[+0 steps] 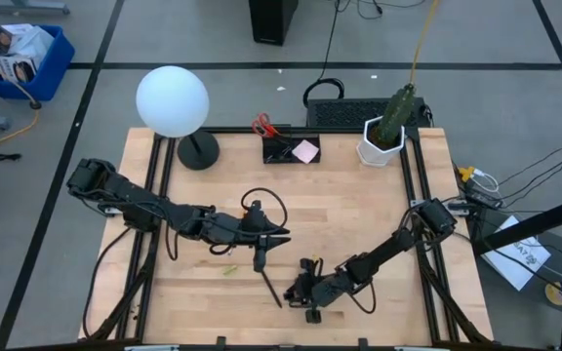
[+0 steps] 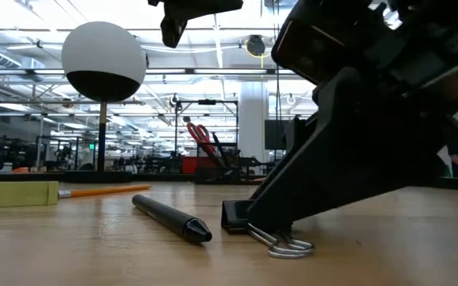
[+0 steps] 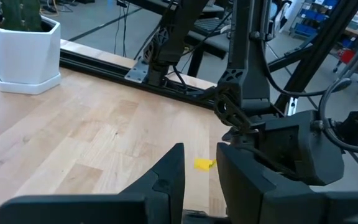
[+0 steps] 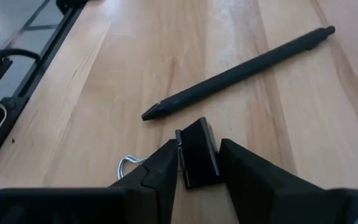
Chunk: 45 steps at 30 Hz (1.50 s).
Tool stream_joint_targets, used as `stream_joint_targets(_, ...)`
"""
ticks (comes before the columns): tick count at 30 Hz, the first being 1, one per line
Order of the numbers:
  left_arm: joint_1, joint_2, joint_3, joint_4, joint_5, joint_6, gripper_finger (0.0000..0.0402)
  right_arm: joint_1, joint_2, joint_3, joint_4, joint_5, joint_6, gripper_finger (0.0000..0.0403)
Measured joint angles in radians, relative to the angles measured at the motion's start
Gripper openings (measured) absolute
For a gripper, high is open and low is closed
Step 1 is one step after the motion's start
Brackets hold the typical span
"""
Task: Pick and place office supplies into organizer
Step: Put the binder clip into the desk organizer
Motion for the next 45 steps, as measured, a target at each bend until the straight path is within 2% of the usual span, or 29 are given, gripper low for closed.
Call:
stream_joint_targets(9,0.0,0.0,0.0,0.0,0.0,-0.002,0.0097,-0.026,0.003,-0.002,0.02,-0.038,0.018,0.0041)
stream_joint_targets(14,0.0,0.0,0.0,-0.001,0.0,-0.002,0.0097,-0.049,0.003,-0.004,0.055,-0.077,0.013,0.0016)
stream_joint_targets(21,0.0,0.0,0.0,-0.001,0.001,-0.003,0.0097,-0.077,-0.031,-0.006,0.042,-0.078,-0.046,0.001)
stream_joint_targets(28,0.0,-0.004,0.001,0.006,0.001,0.001,0.0097,-0.1,-0.132,-0.008,-0.027,-0.057,-0.116,0.0005)
stream_joint_targets(36,-0.014,-0.089,0.002,-0.006,0.034,0.002,0.0097,-0.122,-0.225,-0.007,-0.106,0.013,-0.181,0.0001)
stream_joint_targets(41,-0.047,-0.153,0.002,-0.007,0.106,0.005,0.0097,-0.149,-0.235,-0.007,-0.136,0.031,-0.191,0.0001)
stream_joint_targets(45,-0.085,-0.187,0.002,-0.008,0.115,0.025,0.0097,-0.184,-0.236,-0.007,-0.149,0.031,-0.208,0.0001)
